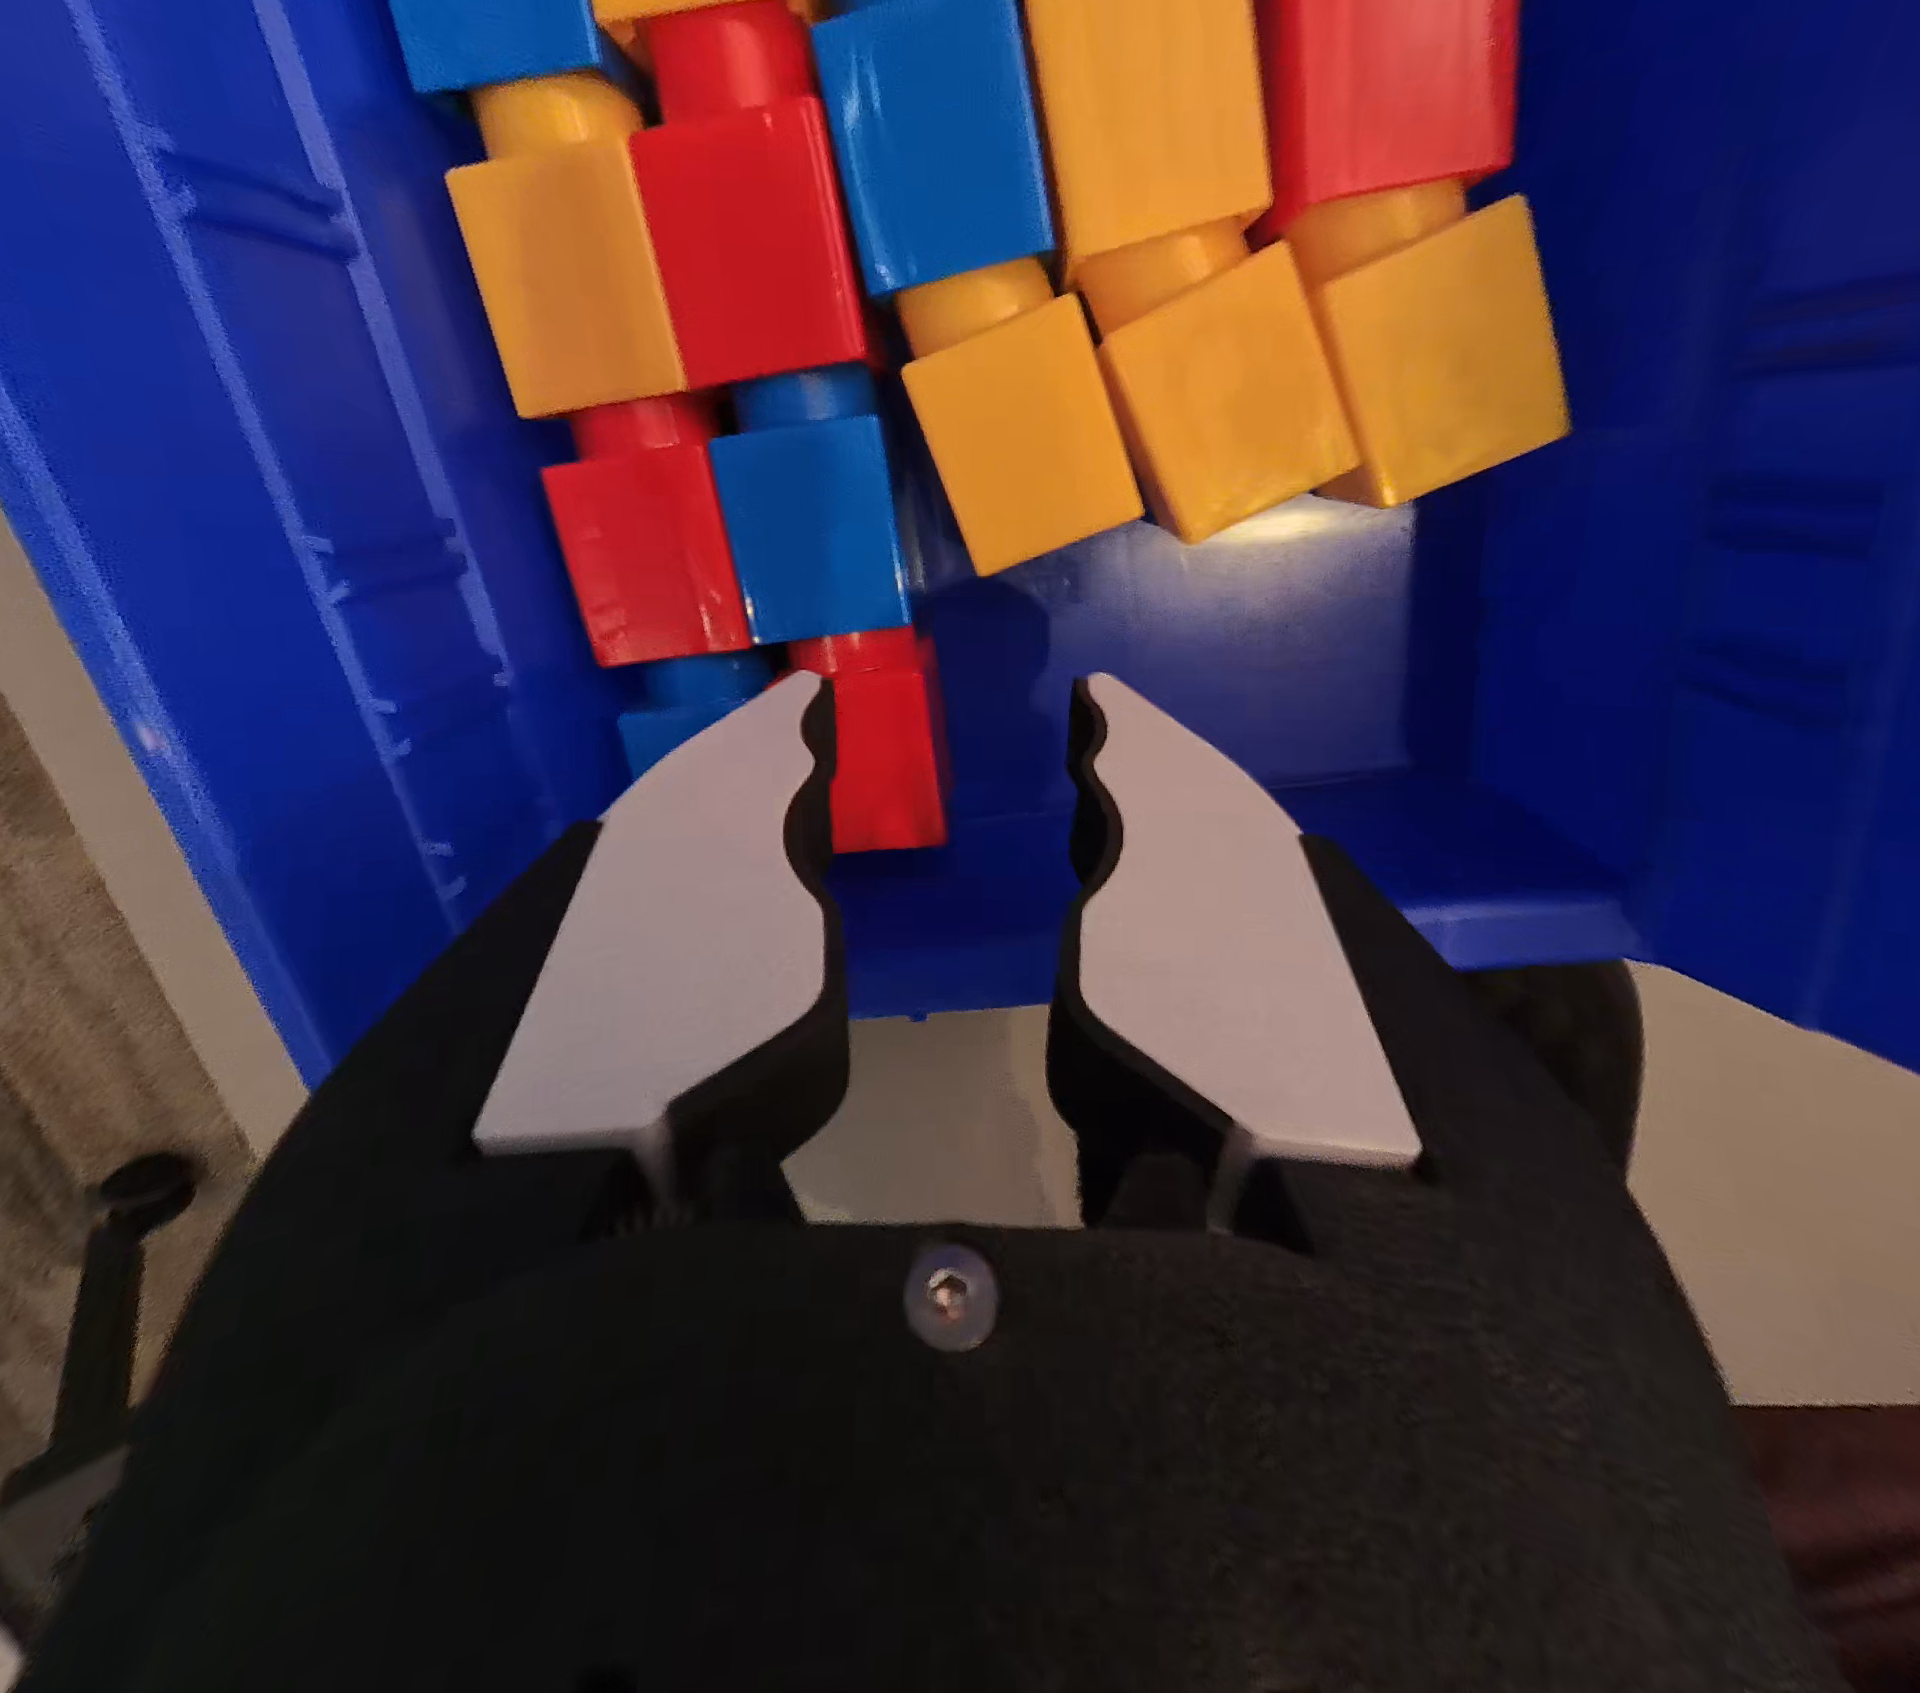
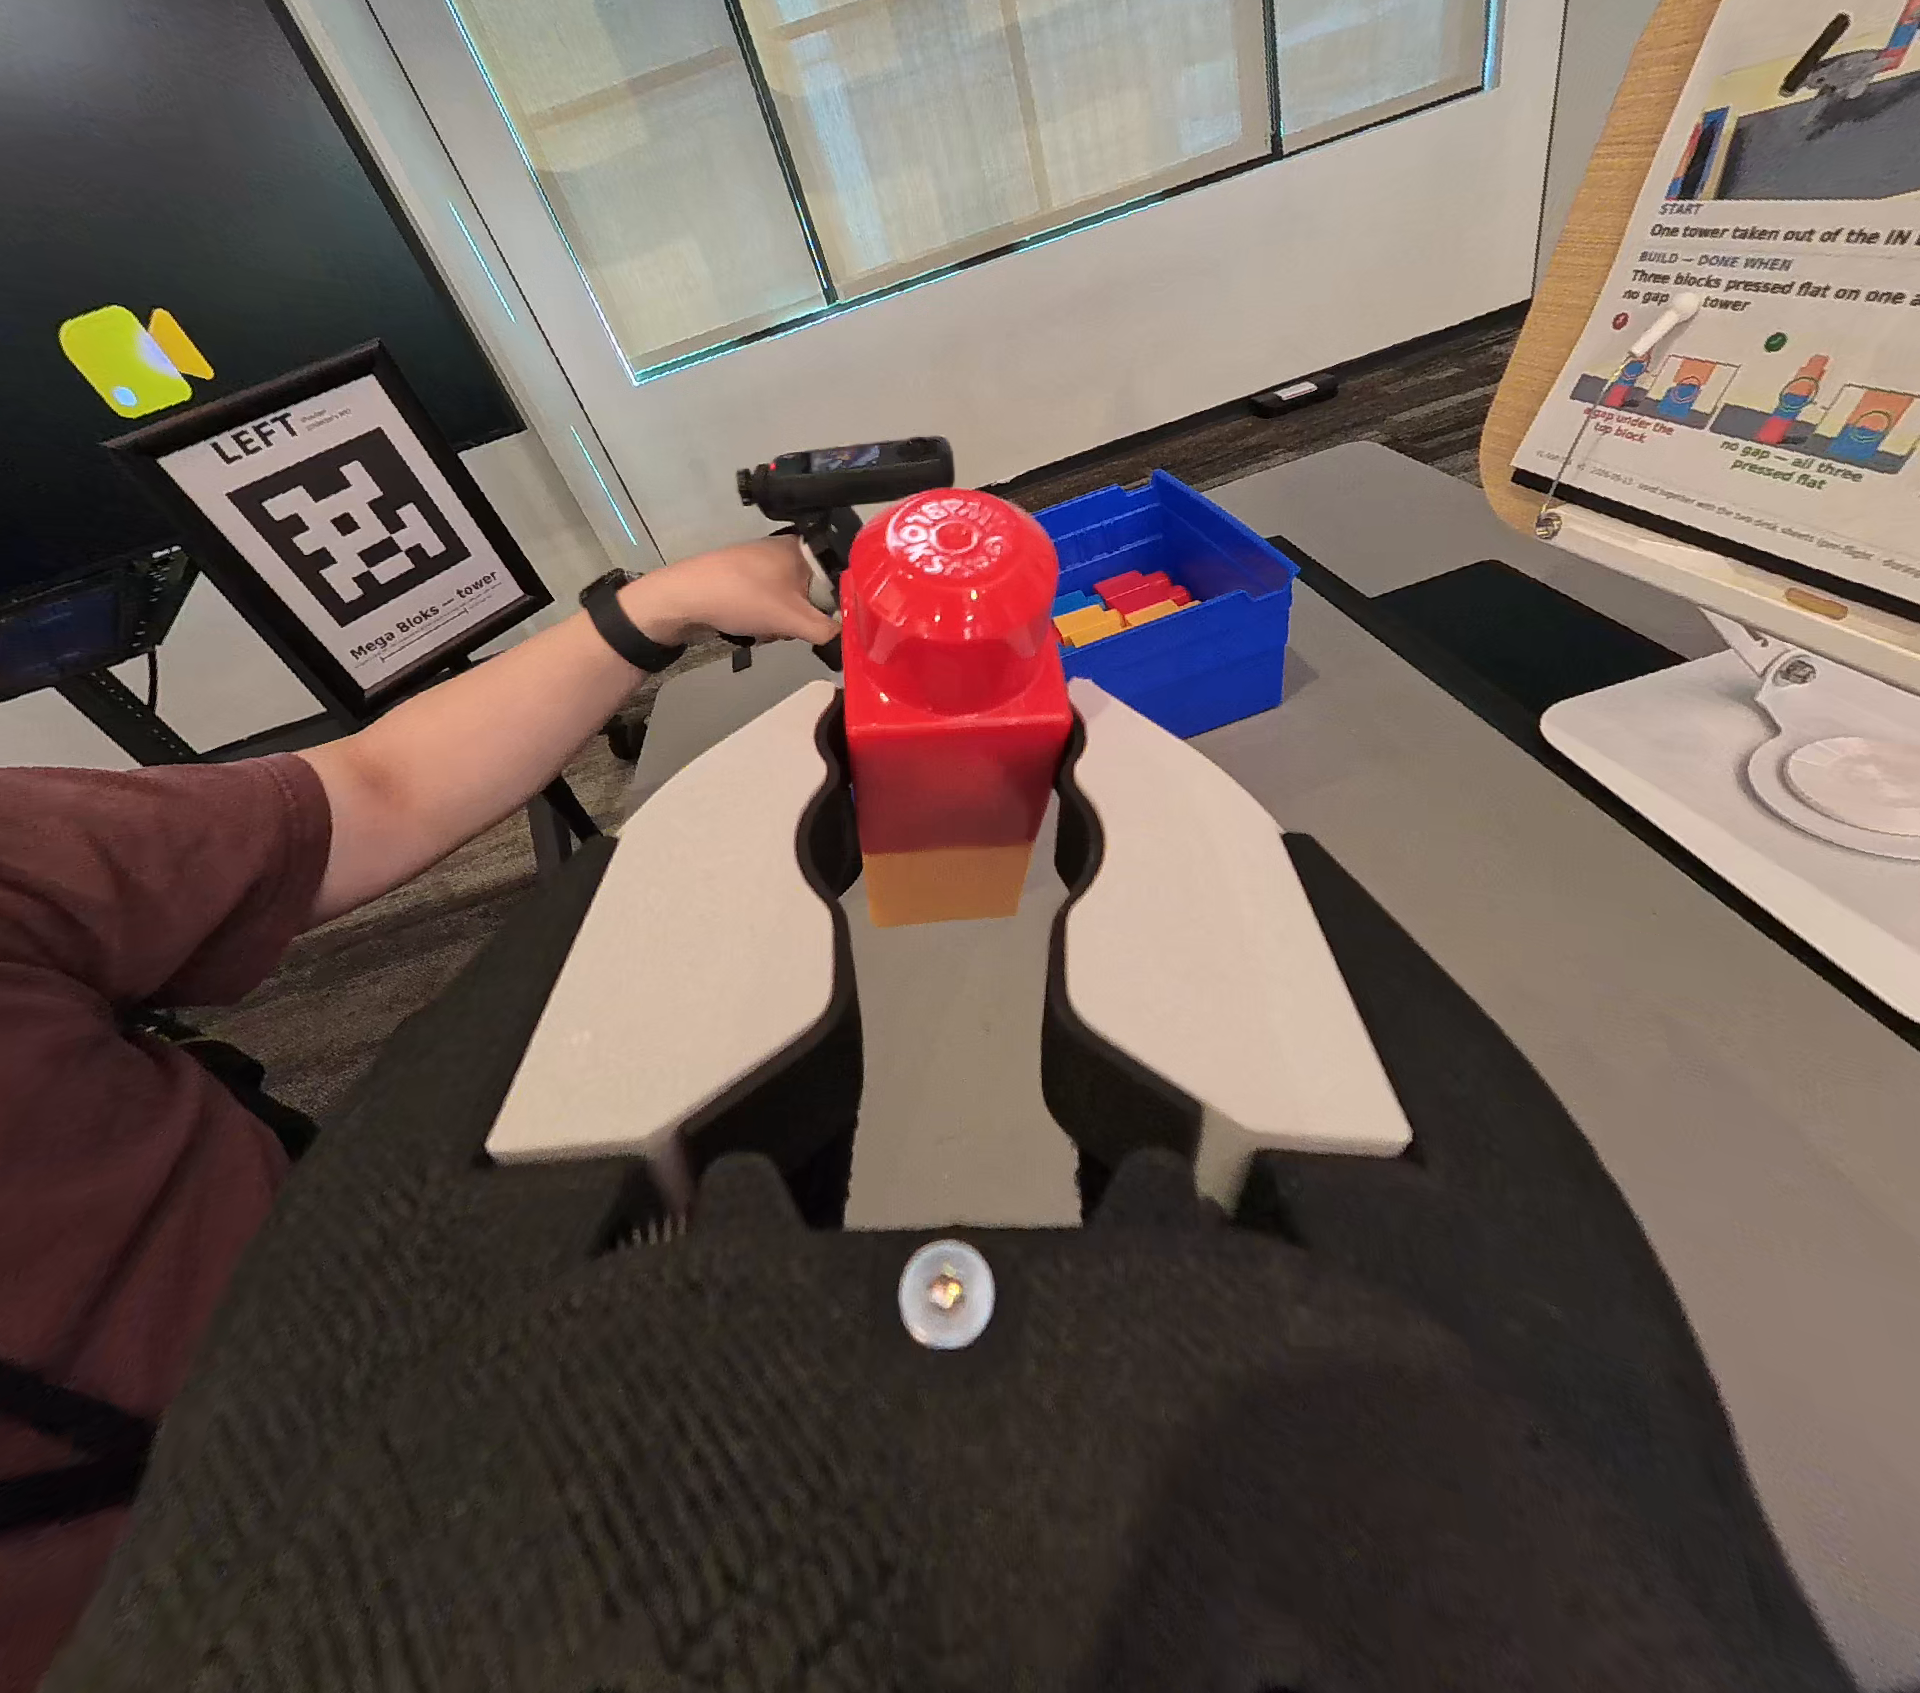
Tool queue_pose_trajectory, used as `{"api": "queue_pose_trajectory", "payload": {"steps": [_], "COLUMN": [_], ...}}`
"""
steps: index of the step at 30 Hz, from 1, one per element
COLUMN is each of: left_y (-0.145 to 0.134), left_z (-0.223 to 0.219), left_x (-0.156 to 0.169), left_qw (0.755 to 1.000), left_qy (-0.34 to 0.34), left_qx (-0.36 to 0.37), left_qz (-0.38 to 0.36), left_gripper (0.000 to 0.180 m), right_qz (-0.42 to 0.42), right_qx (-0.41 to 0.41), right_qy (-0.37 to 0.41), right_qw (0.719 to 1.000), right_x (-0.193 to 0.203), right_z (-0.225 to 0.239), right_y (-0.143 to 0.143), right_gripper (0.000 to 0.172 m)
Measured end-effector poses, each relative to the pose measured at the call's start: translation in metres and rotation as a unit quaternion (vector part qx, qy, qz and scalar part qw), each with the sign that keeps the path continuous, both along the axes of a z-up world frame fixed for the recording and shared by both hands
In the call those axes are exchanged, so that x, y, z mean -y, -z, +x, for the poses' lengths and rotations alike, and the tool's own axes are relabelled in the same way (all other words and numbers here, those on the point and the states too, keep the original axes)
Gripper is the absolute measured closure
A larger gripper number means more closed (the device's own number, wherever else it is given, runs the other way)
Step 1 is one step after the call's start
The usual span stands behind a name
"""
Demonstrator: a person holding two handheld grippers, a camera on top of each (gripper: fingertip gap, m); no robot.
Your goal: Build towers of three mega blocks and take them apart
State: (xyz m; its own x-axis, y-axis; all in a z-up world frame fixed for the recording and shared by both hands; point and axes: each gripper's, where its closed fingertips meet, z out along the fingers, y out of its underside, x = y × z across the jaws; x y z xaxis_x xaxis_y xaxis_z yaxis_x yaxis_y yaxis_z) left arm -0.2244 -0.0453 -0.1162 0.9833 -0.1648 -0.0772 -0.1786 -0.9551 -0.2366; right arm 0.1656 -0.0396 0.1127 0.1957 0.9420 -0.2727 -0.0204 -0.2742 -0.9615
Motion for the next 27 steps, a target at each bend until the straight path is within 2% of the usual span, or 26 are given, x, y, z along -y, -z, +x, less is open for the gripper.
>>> {"api": "queue_pose_trajectory", "payload": {"steps": [1, 5, 17, 27], "left_y": [0.002, 0.010, 0.011, 0.016], "left_z": [-0.003, -0.010, -0.016, -0.001], "left_x": [0.001, 0.001, 0.008, 0.010], "left_qw": [1.000, 0.999, 0.999, 0.999], "left_qy": [-0.005, -0.017, -0.039, -0.020], "left_qx": [-0.010, -0.022, -0.024, -0.002], "left_qz": [-0.009, -0.023, -0.030, -0.042], "left_gripper": [0.135, 0.134, 0.133, 0.136], "right_qz": [0.000, -0.004, -0.006, -0.006], "right_qx": [0.000, 0.000, 0.006, 0.011], "right_qy": [0.000, -0.003, -0.005, -0.008], "right_qw": [1.000, 1.000, 1.000, 1.000], "right_x": [0.000, -0.001, -0.001, 0.000], "right_z": [0.000, -0.002, -0.006, -0.009], "right_y": [0.000, 0.001, 0.004, 0.006], "right_gripper": [0.134, 0.134, 0.134, 0.134]}}
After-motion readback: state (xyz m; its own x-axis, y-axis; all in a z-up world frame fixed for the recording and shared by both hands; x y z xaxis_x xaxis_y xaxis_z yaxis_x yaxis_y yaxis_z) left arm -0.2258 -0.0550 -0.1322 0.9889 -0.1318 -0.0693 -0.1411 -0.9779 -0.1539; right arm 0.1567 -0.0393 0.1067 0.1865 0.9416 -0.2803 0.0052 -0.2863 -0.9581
